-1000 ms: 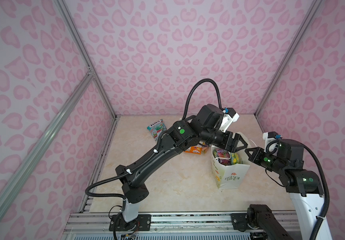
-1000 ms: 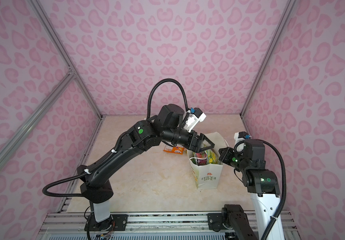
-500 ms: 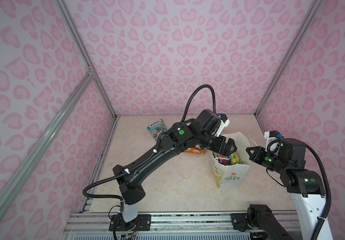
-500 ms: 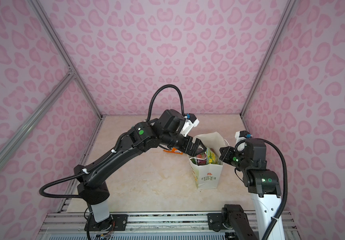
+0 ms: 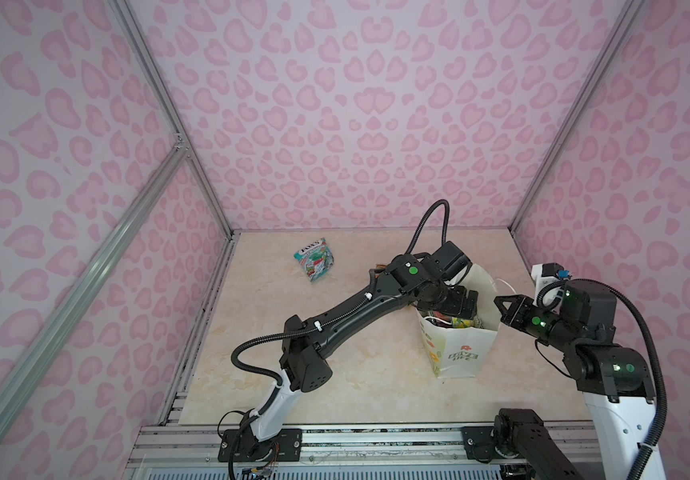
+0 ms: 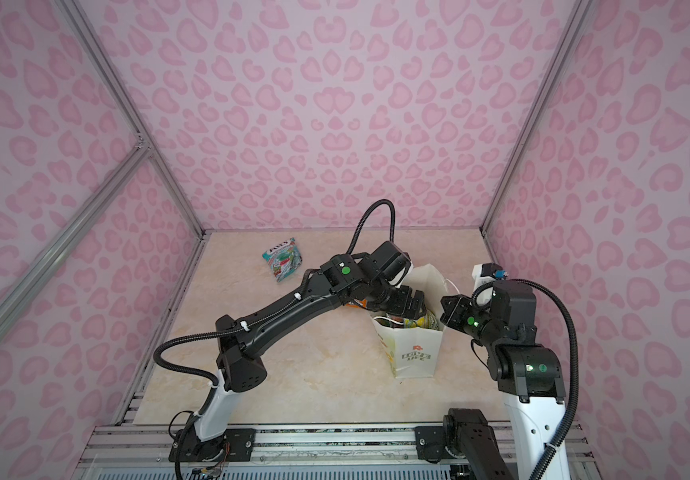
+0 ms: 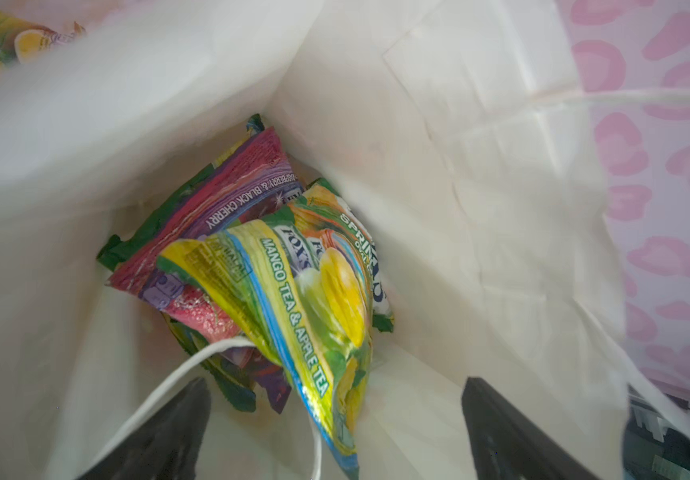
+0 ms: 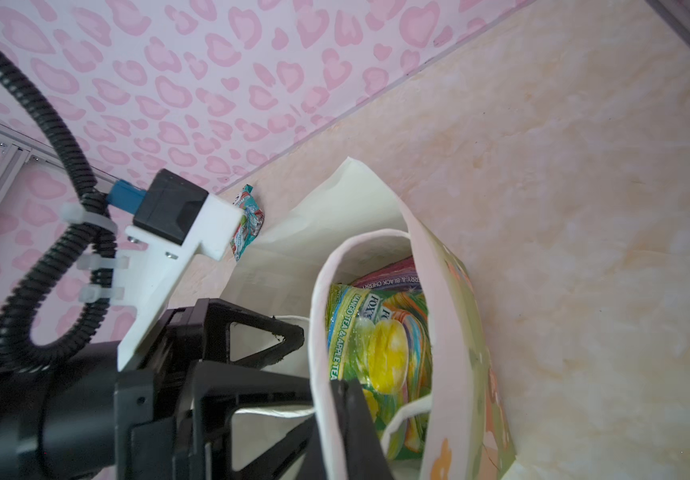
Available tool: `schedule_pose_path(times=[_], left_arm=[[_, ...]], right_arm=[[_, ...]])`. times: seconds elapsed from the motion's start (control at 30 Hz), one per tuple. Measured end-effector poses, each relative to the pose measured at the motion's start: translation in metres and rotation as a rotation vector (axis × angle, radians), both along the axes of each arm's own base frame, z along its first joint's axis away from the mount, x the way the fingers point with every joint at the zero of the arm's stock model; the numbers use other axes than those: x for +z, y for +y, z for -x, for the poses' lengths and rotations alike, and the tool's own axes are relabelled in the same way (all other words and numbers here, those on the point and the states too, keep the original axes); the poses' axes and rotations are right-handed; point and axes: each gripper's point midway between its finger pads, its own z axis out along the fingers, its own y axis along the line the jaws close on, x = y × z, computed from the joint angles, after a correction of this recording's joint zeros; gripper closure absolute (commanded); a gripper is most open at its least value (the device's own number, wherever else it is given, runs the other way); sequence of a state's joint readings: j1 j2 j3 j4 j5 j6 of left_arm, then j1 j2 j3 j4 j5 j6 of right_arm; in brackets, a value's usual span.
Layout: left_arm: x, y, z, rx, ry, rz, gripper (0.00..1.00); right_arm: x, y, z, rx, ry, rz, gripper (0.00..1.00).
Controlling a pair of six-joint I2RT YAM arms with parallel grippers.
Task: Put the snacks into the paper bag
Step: 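Hold the left gripper over the bag while the right gripper releases the rim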
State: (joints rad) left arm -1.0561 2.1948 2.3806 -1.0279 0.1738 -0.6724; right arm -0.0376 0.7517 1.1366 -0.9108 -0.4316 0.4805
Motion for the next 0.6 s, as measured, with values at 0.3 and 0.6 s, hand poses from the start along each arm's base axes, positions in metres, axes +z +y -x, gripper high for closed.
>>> schedule_pose_path(times=[0.3,0.6], left_arm=[[-0.023,-0.010,-0.015,0.036,-0.030,-0.023,0.03],[0.048,-0.040,-0.030,0.045,-0.160,0.245,0.03]], right_arm=[[-0.001,-0.001,-0.001,-0.001,0.002,0.004,1.00],[0.002,-0.003,0.002,-0.006,-0.003,0.018,1.00]])
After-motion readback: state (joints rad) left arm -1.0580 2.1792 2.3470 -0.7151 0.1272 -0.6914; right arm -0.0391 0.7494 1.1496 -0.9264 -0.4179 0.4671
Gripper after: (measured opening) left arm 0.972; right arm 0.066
